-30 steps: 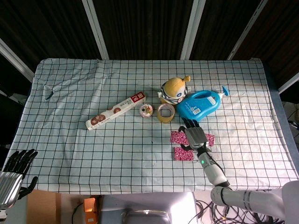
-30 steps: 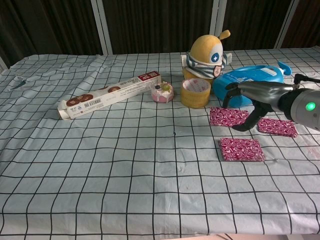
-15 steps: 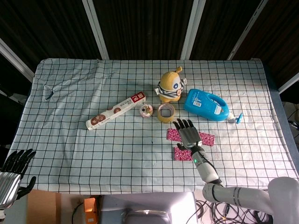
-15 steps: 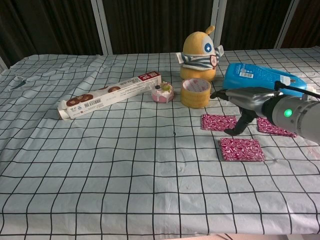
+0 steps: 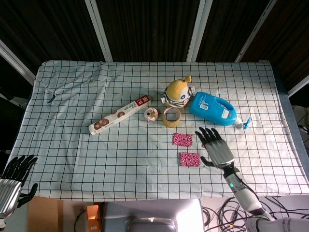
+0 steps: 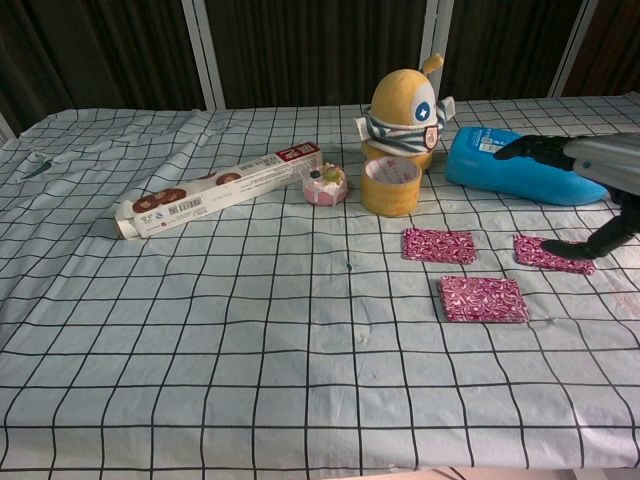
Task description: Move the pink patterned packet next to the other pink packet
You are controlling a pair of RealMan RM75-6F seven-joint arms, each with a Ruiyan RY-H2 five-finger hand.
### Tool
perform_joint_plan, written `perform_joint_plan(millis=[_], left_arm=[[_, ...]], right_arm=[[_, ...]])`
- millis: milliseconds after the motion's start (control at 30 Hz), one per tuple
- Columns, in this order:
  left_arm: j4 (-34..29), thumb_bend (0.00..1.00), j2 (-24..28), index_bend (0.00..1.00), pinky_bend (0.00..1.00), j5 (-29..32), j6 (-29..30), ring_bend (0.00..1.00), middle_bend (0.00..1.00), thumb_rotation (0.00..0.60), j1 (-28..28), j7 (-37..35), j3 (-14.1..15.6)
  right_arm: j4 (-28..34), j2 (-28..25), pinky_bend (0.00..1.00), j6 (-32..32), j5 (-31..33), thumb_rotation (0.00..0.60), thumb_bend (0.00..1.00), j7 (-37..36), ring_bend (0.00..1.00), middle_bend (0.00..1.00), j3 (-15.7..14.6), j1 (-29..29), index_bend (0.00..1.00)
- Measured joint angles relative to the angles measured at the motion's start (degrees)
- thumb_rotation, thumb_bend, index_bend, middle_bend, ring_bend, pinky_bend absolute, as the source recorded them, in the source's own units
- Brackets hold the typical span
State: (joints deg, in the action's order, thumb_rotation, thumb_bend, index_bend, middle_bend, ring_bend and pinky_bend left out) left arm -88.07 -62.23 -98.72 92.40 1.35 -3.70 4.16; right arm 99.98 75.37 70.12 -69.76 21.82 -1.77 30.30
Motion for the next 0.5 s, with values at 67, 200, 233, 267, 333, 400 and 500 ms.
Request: perform_joint_plan(millis=[67,200,233,267,333,400,500], left_arm=[[0.0,0.45,0.0,0.0,0.0,-0.2,0.1,0.0,0.05,0.6,0.0,0.0,0.0],[0.1,0.45,-0.2,0.0,0.0,-0.4,0.3,0.0,0.05,0.6,-0.1,0.4,0.1],[0.0,0.45,-0.2,0.0,0.0,-0.5,0.3,0.0,0.05,0.6,-0.1,0.5,0.1],[0.0,0.45,-0.3,0.0,0.0,-0.6,0.3,0.0,0.05,0.6,0.0,0.7,0.1],[-0.1,0.45,-0.4,0.0,0.0,-0.7,0.1,0.0,0.05,0.6,0.1,1.0,0.1],[-0.2,0.45,-0.5,0.0,0.0,-0.7,-0.3,0.0,0.05,0.6,0.3,1.4,0.0],[-0.5,0.45,-0.6,0.0,0.0,-0.7,-0.8,0.0,0.05,0.6,0.5,2.0,0.1]], right_arm=[[-0.1,-2.0,0.02,4.8,-5.2,0.6,0.27,-2.9,0.0,0.0,-2.6,-3.9,0.0],[-3.7,-3.8,0.0,14.6,-10.9,0.6,0.27,-8.2,0.0,0.0,-6.7,-12.5,0.0],[-5.7,-3.9,0.0,17.3,-12.1,0.6,0.27,-10.1,0.0,0.0,-7.4,-15.0,0.0],[-7.3,-4.0,0.0,19.0,-12.9,0.6,0.27,-11.6,0.0,0.0,-7.9,-16.5,0.0],[-10.2,-4.2,0.0,21.1,-14.7,0.6,0.27,-14.5,0.0,0.0,-8.6,-18.7,0.0],[-12.0,-4.6,0.0,22.2,-17.0,0.6,0.27,-17.7,0.0,0.0,-9.0,-20.1,0.0],[-12.3,-5.2,0.0,22.8,-18.7,0.6,0.27,-19.5,0.0,0.0,-9.0,-21.6,0.0]])
